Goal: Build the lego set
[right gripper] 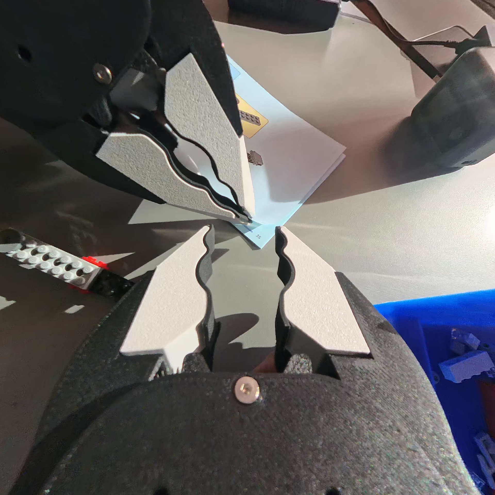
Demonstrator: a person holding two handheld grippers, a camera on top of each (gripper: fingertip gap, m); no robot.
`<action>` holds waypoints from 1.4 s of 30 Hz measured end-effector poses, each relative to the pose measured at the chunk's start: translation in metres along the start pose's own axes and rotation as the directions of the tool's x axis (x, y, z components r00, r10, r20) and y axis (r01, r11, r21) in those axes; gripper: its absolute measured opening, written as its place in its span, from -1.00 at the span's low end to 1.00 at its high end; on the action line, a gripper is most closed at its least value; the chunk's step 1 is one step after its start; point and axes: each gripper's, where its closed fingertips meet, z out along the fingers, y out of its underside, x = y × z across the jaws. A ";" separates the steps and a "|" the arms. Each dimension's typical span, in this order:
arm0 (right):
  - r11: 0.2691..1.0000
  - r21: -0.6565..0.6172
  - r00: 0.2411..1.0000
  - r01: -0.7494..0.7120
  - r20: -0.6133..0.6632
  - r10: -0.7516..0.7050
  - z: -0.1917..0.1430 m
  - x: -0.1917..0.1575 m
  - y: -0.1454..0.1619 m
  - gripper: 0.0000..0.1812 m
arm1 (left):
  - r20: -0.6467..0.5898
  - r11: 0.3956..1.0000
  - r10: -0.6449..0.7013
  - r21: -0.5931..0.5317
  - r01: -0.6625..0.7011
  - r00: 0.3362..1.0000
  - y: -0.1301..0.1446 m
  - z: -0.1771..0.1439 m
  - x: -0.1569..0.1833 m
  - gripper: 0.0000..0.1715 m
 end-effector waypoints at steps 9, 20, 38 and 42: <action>1.000 0.020 1.000 -0.014 0.006 0.014 -0.002 0.001 -0.002 -0.47 | 0.032 0.996 -0.092 0.014 0.091 0.995 0.000 -0.009 -0.013 -0.99; 0.996 0.089 1.000 -0.021 0.001 0.021 -0.011 0.001 -0.008 -0.47 | 0.113 0.493 -0.848 0.528 0.691 0.518 0.063 -0.165 -0.040 -0.99; 0.994 0.105 1.000 -0.013 -0.005 0.014 -0.013 0.000 -0.009 -0.48 | 0.188 -0.049 -0.964 0.572 0.819 -0.189 0.211 -0.239 0.072 -0.97; 0.994 0.110 1.000 -0.018 0.000 0.018 -0.014 0.000 -0.009 -0.48 | 0.248 -0.031 -0.948 0.549 0.836 -0.198 0.221 -0.241 0.084 -0.90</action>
